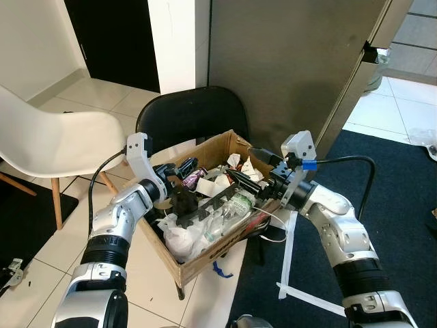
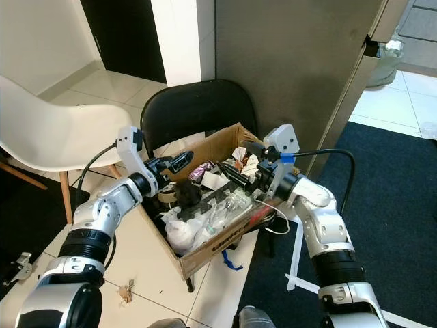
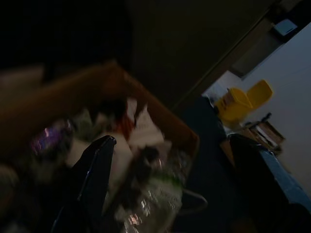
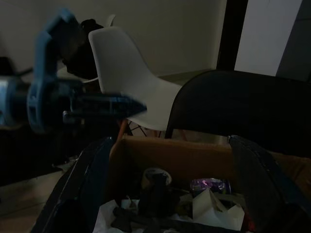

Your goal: Picking trash to rubbish bin

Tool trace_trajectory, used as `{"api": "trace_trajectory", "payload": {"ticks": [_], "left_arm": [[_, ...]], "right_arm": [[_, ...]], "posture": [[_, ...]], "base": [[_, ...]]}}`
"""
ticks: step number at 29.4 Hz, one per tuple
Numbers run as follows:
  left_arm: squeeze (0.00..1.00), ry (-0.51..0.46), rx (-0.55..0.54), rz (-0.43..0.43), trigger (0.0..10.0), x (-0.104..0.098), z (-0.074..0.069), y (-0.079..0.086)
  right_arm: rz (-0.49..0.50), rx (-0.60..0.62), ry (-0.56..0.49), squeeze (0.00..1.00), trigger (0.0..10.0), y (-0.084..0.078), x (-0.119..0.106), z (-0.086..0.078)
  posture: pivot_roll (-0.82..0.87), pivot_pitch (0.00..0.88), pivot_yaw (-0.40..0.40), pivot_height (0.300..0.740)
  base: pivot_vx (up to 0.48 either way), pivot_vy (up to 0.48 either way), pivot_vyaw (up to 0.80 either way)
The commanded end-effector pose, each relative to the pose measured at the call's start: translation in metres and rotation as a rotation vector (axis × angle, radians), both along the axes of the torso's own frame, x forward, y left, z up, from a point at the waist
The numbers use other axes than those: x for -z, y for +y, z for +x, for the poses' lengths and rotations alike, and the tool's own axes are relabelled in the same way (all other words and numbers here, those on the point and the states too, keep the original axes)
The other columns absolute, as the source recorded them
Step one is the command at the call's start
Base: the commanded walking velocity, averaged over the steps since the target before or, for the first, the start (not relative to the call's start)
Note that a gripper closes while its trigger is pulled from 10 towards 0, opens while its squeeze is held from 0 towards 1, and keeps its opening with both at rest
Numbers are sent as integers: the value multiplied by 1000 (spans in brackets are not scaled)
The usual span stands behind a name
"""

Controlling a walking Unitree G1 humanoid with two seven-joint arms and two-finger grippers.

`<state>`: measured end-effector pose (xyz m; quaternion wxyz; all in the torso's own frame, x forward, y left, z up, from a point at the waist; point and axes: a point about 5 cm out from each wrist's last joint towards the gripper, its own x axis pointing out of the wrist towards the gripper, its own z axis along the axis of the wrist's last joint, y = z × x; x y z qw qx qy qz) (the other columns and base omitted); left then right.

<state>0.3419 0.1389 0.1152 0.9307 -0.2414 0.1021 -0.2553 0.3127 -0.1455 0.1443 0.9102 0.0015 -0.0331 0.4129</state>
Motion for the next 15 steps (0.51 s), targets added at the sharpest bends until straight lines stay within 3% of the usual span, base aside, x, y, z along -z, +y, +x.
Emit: {"api": "trace_trajectory", "payload": {"ticks": [1,15], "left_arm": [[0,-64,-8,56,10000,-5,-2,1],[0,-246,-11,161,10000,-29,-4,-8]], "right_arm": [[0,2,-3,0,10000,0,-1,-1],[18,10,6,0,10000,0,1,-1]], "posture": [[-30,0,-2,740],[-32,0,-1,740]], "base": [[0,0,0],[0,0,0]]}}
